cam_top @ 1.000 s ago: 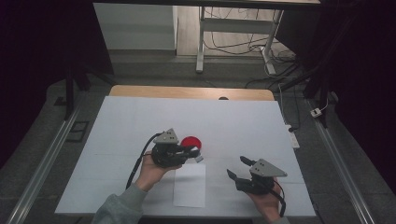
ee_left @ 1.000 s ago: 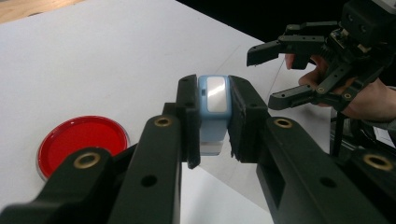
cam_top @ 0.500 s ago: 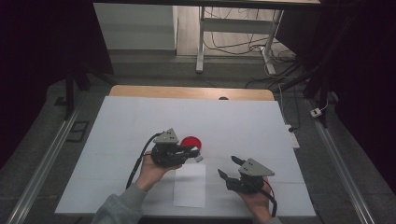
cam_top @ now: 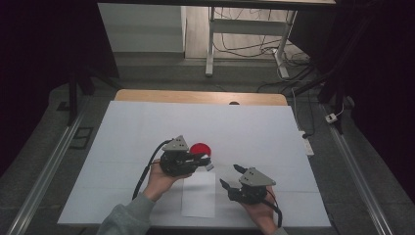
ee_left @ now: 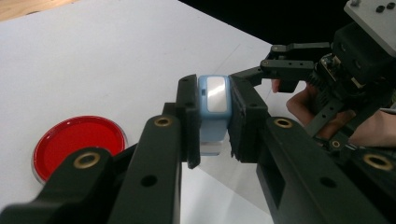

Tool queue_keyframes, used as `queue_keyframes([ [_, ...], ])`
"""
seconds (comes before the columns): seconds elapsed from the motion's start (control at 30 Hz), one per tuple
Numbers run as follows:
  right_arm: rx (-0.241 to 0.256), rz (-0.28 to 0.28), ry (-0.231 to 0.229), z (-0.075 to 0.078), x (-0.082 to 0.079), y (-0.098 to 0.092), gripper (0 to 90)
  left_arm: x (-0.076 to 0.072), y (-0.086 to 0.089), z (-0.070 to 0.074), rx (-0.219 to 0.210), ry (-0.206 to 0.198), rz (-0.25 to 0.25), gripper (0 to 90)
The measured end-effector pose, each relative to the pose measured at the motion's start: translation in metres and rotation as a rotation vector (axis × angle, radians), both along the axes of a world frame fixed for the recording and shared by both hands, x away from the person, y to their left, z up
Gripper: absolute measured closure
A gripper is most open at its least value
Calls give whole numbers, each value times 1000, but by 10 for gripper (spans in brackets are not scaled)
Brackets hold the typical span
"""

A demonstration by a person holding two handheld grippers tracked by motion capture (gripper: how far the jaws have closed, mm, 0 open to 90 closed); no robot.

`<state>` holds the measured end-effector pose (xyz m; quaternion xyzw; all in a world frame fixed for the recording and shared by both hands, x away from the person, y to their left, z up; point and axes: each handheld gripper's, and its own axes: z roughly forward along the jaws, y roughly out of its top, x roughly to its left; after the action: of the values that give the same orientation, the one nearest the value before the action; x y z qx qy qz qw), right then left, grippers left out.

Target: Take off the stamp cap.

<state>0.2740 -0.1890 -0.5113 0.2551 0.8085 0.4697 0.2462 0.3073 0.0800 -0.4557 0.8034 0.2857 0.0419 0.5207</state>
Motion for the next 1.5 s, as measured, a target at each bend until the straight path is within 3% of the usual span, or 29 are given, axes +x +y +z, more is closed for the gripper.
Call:
queue_keyframes([
  [1.5, -14, 25, -11, -4, 0, 36, 322, 0, -9, -10, 14, 11, 13, 751],
])
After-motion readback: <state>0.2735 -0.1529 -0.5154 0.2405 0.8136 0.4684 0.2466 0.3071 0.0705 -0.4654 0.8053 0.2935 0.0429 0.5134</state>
